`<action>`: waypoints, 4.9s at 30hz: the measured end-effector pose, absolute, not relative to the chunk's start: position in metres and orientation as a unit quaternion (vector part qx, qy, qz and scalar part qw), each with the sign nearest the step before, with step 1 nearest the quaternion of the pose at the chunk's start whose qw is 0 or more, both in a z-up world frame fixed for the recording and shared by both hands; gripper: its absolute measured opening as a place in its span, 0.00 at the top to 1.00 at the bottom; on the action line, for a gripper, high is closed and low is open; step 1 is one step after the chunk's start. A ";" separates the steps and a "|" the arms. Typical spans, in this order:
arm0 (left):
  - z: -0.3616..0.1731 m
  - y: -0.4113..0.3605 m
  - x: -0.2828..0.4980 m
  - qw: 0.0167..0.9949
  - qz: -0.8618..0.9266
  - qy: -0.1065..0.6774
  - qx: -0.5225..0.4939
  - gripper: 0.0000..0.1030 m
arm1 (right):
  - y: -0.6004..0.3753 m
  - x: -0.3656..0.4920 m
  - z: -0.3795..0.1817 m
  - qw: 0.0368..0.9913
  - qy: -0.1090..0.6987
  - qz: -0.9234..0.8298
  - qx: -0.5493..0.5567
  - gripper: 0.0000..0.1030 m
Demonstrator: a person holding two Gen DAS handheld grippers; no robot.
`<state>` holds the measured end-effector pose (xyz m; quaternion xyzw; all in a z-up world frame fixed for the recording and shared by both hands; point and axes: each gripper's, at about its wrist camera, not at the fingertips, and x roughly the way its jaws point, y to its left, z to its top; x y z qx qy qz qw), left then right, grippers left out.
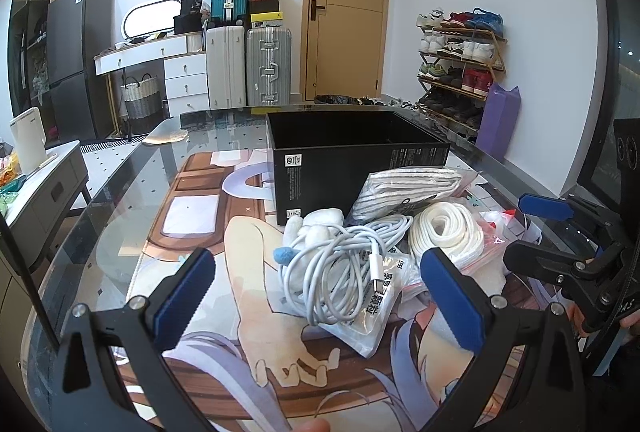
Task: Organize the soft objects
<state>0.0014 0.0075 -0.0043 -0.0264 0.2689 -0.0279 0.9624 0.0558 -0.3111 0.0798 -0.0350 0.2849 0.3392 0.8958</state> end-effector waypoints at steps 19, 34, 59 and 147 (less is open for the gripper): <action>-0.002 0.009 0.001 0.963 -0.028 0.265 -0.028 0.00 | -0.313 0.055 0.079 0.896 0.285 0.339 -0.040 0.01; 0.002 0.011 -0.004 0.968 -0.031 0.248 -0.023 0.00 | -0.306 0.050 0.081 0.892 0.287 0.344 -0.055 0.01; 0.005 0.019 -0.005 0.970 -0.017 0.240 -0.027 0.00 | -0.275 0.045 0.055 0.854 0.368 0.358 -0.090 0.01; -0.011 0.026 0.010 0.944 -0.063 0.314 -0.079 0.80 | -0.318 0.028 0.105 0.892 0.294 0.331 -0.095 0.12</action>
